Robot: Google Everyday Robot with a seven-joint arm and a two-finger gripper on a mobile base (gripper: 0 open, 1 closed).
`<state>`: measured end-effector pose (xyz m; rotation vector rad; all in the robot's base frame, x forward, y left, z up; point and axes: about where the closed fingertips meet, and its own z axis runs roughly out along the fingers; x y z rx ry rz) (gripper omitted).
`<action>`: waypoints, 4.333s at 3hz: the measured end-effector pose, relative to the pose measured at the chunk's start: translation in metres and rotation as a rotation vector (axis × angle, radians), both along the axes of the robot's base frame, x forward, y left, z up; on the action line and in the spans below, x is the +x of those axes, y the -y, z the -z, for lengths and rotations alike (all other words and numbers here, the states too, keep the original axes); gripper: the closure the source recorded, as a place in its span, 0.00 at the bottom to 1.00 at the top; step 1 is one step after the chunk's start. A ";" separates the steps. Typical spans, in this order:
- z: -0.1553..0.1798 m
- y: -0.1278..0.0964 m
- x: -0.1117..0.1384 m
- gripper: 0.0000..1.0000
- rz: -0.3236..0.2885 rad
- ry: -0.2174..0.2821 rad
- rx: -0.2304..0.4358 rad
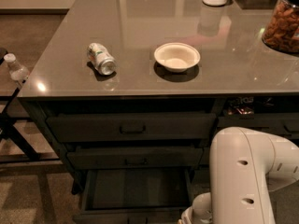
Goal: Close bottom drawer
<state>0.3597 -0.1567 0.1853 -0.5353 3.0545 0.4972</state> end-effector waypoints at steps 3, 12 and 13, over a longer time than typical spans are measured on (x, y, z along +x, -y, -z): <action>0.015 0.001 0.037 1.00 0.071 0.070 -0.050; 0.001 -0.002 0.167 1.00 0.288 0.327 -0.024; 0.001 -0.002 0.165 1.00 0.290 0.329 -0.024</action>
Offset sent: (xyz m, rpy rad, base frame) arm 0.0729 0.0018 -0.0212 -0.0792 -0.1699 -0.1052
